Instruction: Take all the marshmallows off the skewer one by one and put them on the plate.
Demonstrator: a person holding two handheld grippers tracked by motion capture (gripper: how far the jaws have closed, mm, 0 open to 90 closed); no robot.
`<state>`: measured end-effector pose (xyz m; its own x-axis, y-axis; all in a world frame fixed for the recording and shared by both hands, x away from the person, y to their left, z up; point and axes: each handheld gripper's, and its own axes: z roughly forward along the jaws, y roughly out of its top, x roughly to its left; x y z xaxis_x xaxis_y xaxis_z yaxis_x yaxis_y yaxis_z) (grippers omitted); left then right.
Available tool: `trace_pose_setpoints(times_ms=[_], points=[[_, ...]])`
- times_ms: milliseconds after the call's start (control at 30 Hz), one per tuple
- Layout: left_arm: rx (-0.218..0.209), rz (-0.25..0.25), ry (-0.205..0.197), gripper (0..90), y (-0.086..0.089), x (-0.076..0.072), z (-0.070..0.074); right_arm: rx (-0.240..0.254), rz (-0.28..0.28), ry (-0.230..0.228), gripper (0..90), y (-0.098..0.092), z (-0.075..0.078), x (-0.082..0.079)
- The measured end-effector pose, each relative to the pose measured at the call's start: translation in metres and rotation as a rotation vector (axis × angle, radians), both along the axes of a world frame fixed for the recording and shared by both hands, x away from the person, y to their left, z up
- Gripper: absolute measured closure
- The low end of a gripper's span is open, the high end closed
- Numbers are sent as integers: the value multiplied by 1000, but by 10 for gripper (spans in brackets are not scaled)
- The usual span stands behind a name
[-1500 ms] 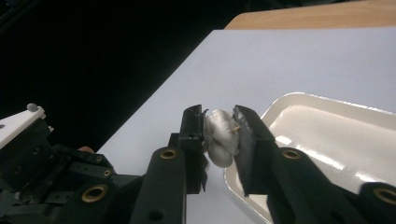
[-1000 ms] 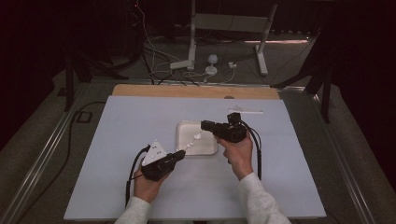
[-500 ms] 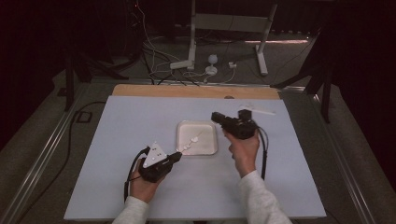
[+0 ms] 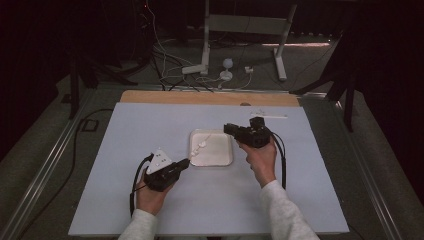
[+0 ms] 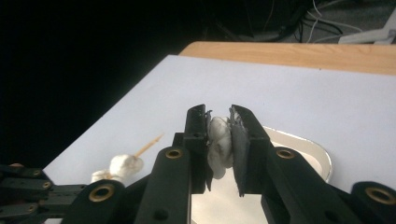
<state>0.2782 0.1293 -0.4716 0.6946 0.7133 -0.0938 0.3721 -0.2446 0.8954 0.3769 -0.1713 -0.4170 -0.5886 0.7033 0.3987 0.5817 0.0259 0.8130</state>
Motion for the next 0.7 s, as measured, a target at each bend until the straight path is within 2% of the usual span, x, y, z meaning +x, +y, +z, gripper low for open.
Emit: trace_pose_setpoints(times_ms=[200, 433, 633, 700], points=[[-1, 6, 12, 897, 0, 2, -2, -12, 16, 45, 743, 10, -15, 9], [14, 8, 28, 897, -1, 4, -6, -10, -5, 83, 678, 14, -26, 16], [20, 13, 39, 897, -4, 6, -9, 5, -1, 99, 503, 18, -30, 17], [18, 15, 39, 897, -3, 6, -9, 9, 4, 100, 474, 19, -30, 16]])
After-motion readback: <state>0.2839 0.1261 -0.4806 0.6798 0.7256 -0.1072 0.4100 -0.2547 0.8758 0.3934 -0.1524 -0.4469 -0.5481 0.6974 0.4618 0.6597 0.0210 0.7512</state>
